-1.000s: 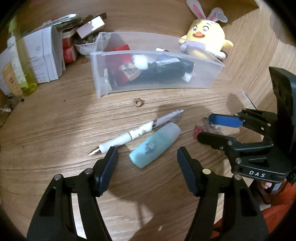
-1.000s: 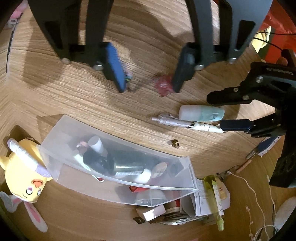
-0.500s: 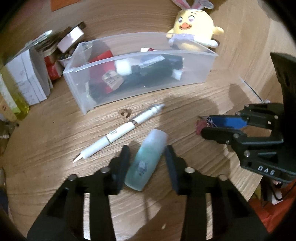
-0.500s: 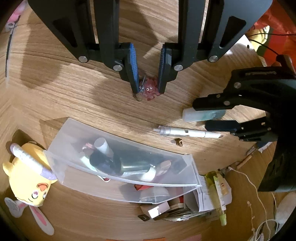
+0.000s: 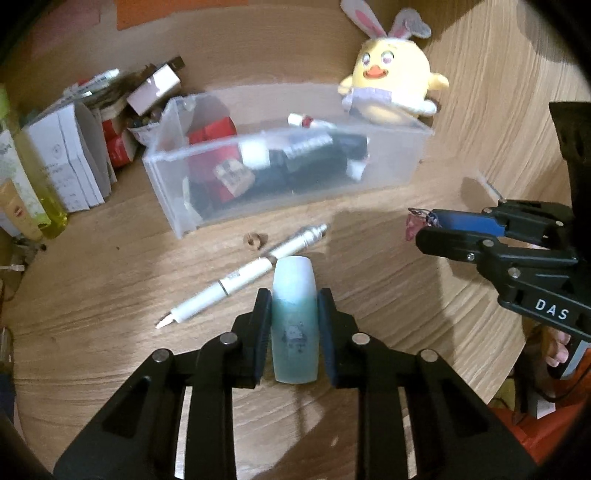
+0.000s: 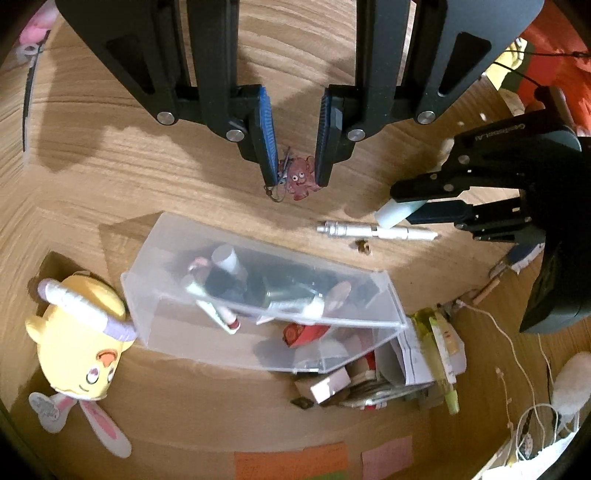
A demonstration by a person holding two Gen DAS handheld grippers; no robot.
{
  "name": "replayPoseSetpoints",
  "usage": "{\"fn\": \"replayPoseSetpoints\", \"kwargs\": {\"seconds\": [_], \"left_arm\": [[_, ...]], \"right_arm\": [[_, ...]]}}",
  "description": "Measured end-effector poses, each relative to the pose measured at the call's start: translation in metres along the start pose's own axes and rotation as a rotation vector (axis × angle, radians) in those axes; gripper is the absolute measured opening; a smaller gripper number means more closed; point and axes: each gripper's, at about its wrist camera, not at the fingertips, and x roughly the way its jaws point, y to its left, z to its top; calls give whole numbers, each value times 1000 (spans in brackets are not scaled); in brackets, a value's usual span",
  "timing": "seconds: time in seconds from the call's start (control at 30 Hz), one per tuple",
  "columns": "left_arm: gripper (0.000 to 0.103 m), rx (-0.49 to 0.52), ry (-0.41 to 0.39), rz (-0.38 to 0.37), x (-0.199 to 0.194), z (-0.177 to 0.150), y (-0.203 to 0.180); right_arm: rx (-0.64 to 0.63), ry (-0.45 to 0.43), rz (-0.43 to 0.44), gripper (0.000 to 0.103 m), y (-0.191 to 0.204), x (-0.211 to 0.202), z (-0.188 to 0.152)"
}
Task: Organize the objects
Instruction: 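Grasp the light-blue tube with the left gripper while the right grasps the pink charm, then carry the light-blue tube and pink charm over the clear box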
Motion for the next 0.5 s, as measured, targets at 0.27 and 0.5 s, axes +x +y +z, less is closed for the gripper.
{"fn": "replayPoseSetpoints", "kwargs": {"seconds": [0.27,0.5], "left_arm": [[25,-45,-97,-12,-25,18,7],[24,-60,-174,-20,-41,38,10]], "right_arm": [[4,-66,-9,18,-3,-15,15],[1,-128,-21,18,-7,-29,30]]}}
